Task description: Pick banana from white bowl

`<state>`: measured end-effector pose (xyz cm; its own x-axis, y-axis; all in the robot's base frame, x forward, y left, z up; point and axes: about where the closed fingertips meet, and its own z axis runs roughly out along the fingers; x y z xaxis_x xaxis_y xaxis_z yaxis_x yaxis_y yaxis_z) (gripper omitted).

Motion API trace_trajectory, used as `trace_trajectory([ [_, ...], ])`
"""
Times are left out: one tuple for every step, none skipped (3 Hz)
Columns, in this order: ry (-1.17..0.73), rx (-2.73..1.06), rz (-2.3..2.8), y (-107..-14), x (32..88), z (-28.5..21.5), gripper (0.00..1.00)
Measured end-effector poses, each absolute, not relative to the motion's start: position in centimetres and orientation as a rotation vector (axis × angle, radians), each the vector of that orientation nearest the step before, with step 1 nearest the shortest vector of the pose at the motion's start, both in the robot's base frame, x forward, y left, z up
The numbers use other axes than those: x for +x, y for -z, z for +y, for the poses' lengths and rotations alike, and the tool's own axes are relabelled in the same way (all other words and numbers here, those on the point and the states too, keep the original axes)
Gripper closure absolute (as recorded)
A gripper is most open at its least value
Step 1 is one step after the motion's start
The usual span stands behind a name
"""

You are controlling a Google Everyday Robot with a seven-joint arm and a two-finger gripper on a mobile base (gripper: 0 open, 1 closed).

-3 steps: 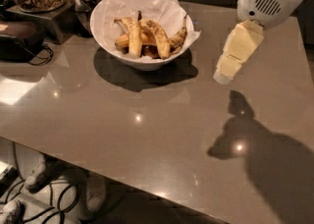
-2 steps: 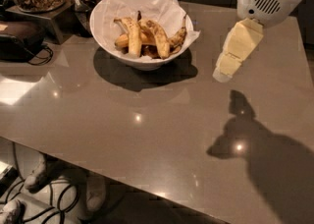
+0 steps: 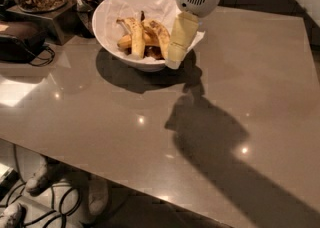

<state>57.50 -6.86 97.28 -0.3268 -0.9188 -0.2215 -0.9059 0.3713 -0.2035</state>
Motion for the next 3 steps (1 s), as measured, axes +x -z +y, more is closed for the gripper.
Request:
trace_trajectory([
  [0.061,-1.596,2.320,-97.5,57.6,-6.4,0.00],
  [0.003,-1.536,2.337,-97.0,59.3,-6.6,0.00],
  [-0.052,-1.486,2.363,-96.6,61.9,-6.9,0.00],
])
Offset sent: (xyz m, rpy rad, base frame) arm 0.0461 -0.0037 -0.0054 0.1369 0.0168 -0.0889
